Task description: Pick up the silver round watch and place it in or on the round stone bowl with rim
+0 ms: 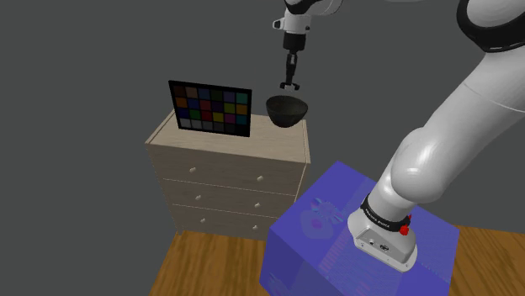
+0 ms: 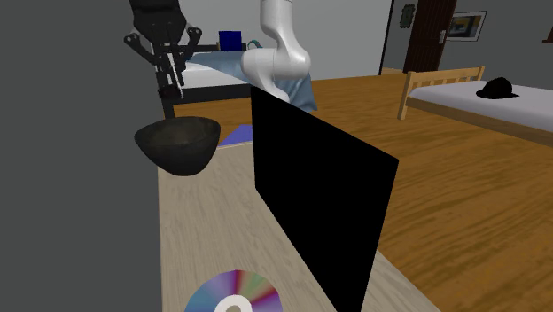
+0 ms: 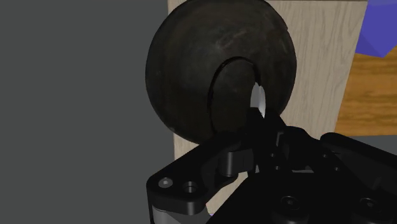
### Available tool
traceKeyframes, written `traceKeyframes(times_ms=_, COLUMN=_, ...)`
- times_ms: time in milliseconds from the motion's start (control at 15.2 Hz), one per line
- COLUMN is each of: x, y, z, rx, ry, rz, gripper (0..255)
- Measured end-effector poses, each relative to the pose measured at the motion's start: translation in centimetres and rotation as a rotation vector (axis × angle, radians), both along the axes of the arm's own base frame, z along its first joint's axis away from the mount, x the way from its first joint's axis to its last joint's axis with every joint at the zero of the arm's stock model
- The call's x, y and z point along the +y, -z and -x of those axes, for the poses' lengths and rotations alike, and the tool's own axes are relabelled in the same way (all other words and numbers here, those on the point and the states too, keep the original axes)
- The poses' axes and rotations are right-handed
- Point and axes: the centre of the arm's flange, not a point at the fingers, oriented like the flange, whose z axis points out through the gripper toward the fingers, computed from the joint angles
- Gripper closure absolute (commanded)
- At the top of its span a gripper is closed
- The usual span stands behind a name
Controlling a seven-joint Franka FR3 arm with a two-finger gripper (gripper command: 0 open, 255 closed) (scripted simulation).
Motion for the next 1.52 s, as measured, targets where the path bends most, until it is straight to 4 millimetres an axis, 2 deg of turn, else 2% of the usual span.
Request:
traceKeyframes(times_ms=660, x=0.1, y=5.4, z=0.0, rx=0.001, ry=0.000, rz=0.000, gripper=255)
traceKeyframes(times_ms=1122, x=0.1, y=6.1, z=0.0, rx=0.000, ry=0.000, rz=0.000, gripper=255)
traceKeyframes(times_ms=1188, x=0.1, y=6.1, z=0.0, rx=0.000, ry=0.000, rz=0.000, gripper=0)
traceKeyframes(times_ms=1518, x=0.1, y=6.1, z=0.0, rx=0.000, ry=0.000, rz=0.000, gripper=0)
